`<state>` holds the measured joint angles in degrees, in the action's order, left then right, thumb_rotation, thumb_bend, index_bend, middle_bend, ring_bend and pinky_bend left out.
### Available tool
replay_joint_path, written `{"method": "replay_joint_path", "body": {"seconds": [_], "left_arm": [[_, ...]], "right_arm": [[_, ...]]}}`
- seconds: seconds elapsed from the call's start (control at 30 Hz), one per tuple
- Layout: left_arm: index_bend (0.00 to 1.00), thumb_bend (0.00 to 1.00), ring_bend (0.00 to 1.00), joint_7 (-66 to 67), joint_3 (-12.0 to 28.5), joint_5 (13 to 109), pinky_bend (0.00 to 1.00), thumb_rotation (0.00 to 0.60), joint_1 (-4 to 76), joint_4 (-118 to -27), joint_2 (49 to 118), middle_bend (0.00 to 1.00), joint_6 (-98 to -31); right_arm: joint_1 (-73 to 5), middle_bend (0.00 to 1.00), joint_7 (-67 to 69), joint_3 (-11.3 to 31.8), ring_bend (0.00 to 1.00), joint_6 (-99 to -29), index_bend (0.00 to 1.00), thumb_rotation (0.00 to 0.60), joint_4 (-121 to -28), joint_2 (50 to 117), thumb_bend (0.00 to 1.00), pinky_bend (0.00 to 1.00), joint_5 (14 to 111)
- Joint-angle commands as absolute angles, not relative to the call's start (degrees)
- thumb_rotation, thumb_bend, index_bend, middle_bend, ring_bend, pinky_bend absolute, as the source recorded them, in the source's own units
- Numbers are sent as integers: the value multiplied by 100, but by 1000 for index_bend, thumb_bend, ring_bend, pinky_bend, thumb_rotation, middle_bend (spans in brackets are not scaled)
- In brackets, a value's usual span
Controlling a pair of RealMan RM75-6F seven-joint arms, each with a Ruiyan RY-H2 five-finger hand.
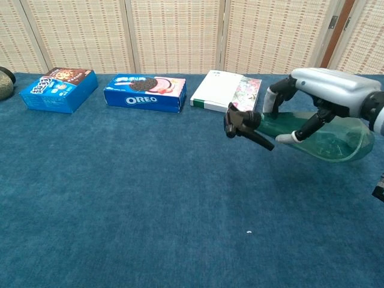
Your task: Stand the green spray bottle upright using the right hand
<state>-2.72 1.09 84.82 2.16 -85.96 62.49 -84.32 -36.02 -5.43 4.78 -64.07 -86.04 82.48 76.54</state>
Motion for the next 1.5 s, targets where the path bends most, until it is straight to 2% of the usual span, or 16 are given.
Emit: {"method": "replay_joint_path", "body": {"seconds": [0.03,0.4,0.73,1.23,1.5], "left_arm": [[483,0,359,-230,113,8496,388,600,239,-8637,6246,473,-8415],[483,0,361,-130,120,8542,389,600,304,-8785,6186,474,-8386],[483,0,361,-91,103,8519,390,600,322,-8796,6202,474,-8341],[483,0,361,-37,80,8505,390,600,346,-8825,6249,474,-8297],[483,0,361,-72,67,8486,390,600,332,-8810,6241,474,-8297]], "right_arm": [[-3215,650,430,485,316,-6910,505,600,-8489,8233,178,266,8025],[-2646,650,2947,513,316,-7714,505,600,-8166,8324,178,266,8513],[-2065,653,4740,682,316,-8443,505,600,-7966,8694,181,274,8435],[-1438,655,5757,907,319,-9154,515,600,-7183,9574,250,306,8314],[-1294,651,6221,990,319,-9041,515,600,-6562,10010,260,315,8164]]}}
